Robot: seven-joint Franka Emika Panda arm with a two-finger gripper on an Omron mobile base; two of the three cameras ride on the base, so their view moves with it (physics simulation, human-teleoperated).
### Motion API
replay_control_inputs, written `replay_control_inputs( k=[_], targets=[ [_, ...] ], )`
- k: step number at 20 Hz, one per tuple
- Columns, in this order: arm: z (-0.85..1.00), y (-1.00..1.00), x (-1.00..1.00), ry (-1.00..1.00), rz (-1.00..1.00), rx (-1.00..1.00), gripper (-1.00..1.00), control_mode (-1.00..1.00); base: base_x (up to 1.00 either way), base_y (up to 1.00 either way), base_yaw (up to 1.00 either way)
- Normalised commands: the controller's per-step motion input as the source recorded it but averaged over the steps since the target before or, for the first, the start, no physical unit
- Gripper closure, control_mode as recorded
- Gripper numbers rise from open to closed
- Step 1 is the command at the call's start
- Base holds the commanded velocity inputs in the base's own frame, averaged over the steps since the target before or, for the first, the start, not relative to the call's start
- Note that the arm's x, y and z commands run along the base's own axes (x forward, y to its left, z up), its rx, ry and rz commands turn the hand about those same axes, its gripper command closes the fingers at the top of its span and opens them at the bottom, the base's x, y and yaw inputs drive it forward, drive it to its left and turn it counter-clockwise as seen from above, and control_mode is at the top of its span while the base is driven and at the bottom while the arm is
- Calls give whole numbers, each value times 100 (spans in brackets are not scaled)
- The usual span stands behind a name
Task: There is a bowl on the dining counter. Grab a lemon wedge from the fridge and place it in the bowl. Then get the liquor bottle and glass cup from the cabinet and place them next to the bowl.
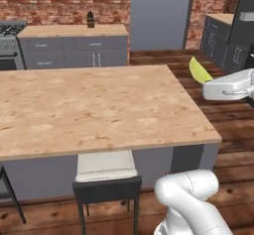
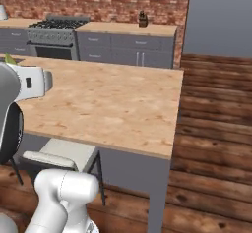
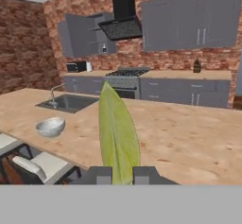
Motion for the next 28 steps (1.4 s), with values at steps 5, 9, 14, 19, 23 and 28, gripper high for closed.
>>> replay_control_inputs(
  k=[5,9,14,19,23,28],
  targets=[
    [0,0,0,0,0,0,100,100,0,100,0],
    [0,0,0,0,0,0,100,100,0,100,0],
    [0,0,0,0,0,0,100,100,12,97,-3],
    [0,0,0,0,0,0,100,100,31,89,-15],
    [0,0,0,0,0,0,100,100,30,86,-14],
    [0,0,0,0,0,0,100,100,31,75,-15]
  ],
)
